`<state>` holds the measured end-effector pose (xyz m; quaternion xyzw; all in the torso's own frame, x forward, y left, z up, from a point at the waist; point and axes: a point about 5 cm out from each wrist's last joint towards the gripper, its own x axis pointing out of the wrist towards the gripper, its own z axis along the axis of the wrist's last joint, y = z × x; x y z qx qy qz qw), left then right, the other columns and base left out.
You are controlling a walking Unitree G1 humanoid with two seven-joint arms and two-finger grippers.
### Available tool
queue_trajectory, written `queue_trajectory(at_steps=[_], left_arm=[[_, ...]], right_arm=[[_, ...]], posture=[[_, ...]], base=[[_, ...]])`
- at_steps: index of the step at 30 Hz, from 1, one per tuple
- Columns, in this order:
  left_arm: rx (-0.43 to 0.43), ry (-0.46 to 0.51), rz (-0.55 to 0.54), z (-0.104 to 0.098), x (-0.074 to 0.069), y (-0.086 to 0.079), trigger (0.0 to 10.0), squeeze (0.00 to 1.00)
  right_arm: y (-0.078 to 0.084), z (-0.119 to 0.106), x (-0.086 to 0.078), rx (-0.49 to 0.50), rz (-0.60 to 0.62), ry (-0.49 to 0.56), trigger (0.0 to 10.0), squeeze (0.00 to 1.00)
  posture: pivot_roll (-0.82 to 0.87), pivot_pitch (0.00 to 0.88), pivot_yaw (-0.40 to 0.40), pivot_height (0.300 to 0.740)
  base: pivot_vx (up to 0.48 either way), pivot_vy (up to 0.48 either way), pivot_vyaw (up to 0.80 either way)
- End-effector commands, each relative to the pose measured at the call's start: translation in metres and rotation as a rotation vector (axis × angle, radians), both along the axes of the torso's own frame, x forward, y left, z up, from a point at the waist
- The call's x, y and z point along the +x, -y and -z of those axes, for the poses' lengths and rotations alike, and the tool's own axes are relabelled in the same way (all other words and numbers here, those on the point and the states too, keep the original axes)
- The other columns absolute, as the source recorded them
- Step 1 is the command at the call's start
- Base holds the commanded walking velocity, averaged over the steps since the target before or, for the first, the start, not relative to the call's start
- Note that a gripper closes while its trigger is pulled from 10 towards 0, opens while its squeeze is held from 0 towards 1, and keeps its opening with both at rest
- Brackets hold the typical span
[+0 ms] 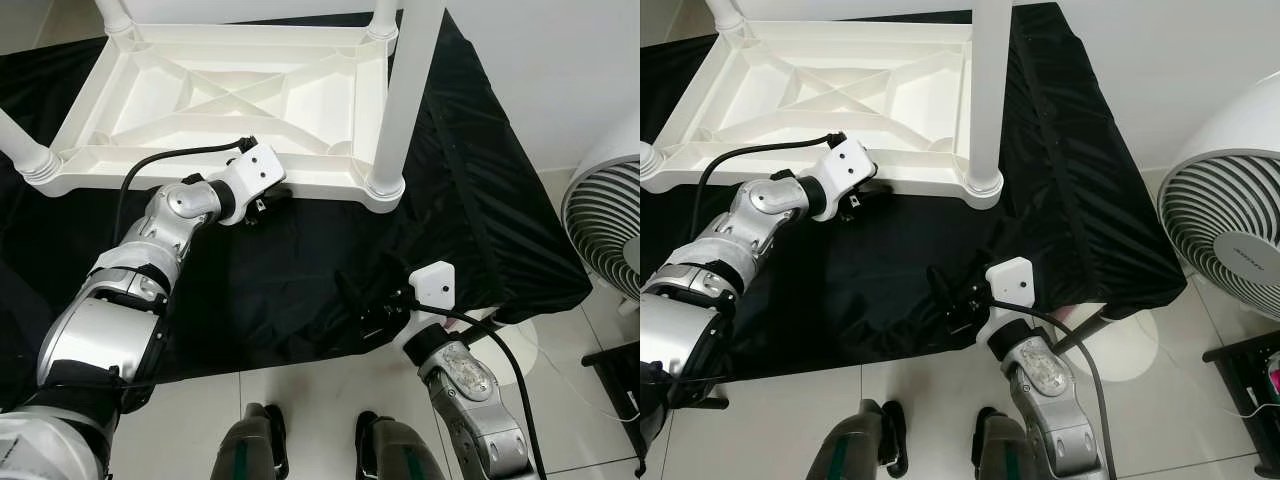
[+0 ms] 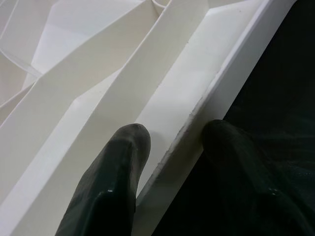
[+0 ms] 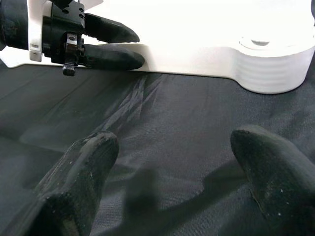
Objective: Building children table
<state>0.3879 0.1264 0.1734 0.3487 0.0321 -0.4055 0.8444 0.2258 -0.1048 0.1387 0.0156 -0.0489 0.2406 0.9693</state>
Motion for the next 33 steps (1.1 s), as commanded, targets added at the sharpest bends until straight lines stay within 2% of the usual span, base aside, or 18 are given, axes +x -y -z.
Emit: queue_trajectory(at_steps=[1,2,5,8,9,11,12,15,16,17,18,19,22,24,27,33], left_arm=[[0.140,-0.409,0.268,0.044,-0.027,-0.001,10.0,0.00],[0.119,-0.426,0.270,0.043,-0.027,0.000,10.0,1.00],[0.094,-0.427,0.274,0.040,-0.026,0.003,10.0,1.00],[0.115,-0.390,0.267,0.040,-0.024,0.005,10.0,1.00],[0.082,-0.385,0.251,0.038,-0.023,0.009,10.0,0.92],[0.065,-0.387,0.246,0.038,-0.022,0.011,10.0,0.92],[0.053,-0.389,0.240,0.037,-0.022,0.011,10.0,0.00],[0.049,-0.390,0.237,0.037,-0.021,0.011,10.0,0.00],[0.026,-0.426,0.229,0.038,-0.022,0.009,6.0,0.00],[0.009,-0.462,0.234,0.039,-0.023,0.007,4.9,0.00],[-0.009,-0.498,0.241,0.041,-0.025,0.004,1.9,0.00],[-0.047,-0.546,0.245,0.042,-0.027,0.002,0.0,0.00],[-0.088,-0.584,0.252,0.042,-0.028,0.000,0.0,0.00],[-0.182,-0.667,0.275,0.042,-0.031,-0.004,0.0,0.00],[-0.220,-0.700,0.290,0.044,-0.034,-0.009,0.0,0.00],[-0.238,-0.672,0.276,0.046,-0.036,-0.010,0.0,0.00]], right_arm=[[-0.001,0.001,-0.001,-0.008,0.000,-0.009,10.0,0.00],[-0.001,0.001,-0.001,-0.008,0.000,-0.009,10.0,0.00],[-0.001,0.001,-0.002,-0.007,0.003,-0.010,10.0,0.00],[-0.002,0.001,-0.002,-0.007,0.006,-0.011,10.0,0.00],[-0.002,0.002,-0.003,-0.007,0.010,-0.013,10.0,0.00],[-0.001,0.002,-0.003,-0.008,0.011,-0.014,10.0,0.00],[-0.001,0.002,-0.003,-0.008,0.013,-0.013,10.0,0.00],[-0.001,0.002,-0.003,-0.008,0.014,-0.013,10.0,0.00],[-0.001,0.001,-0.003,-0.009,0.017,-0.013,10.0,0.00],[0.000,0.001,-0.003,-0.009,0.019,-0.013,10.0,0.00],[0.000,0.002,-0.003,-0.010,0.021,-0.013,10.0,0.00],[0.000,0.002,-0.003,-0.011,0.022,-0.013,10.0,0.00],[0.000,0.002,-0.003,-0.011,0.022,-0.013,10.0,0.00],[-0.001,0.002,-0.002,-0.021,0.018,-0.009,10.0,0.00],[-0.001,0.002,-0.002,-0.023,0.015,-0.009,10.0,0.00],[-0.002,0.002,0.000,-0.019,0.012,-0.007,10.0,0.00]], posture=[[-0.10,0.223,0.095,0.740],[-0.10,0.225,0.097,0.740],[-0.10,0.226,0.099,0.740],[-0.10,0.228,0.102,0.740],[-0.10,0.230,0.103,0.740],[-0.10,0.230,0.103,0.740],[-0.11,0.233,0.105,0.740],[-0.11,0.233,0.105,0.740],[-0.11,0.234,0.105,0.740],[-0.11,0.233,0.105,0.740],[-0.11,0.233,0.105,0.740],[-0.11,0.233,0.105,0.740],[-0.11,0.233,0.105,0.740],[-0.10,0.228,0.101,0.740],[-0.10,0.228,0.101,0.740],[-0.09,0.224,0.097,0.740]], base=[[0.000,0.000,0.00],[0.000,0.000,0.00],[0.000,0.000,0.00],[0.000,0.000,0.00],[0.000,0.000,0.00],[0.000,0.000,0.00],[0.000,0.000,0.00],[0.000,0.000,0.00],[0.000,0.000,0.00],[0.000,0.000,0.00],[0.000,0.000,0.00],[0.000,0.000,0.00],[0.000,0.000,0.00],[0.000,0.000,0.00],[0.000,0.000,0.00],[0.000,0.000,0.00]])
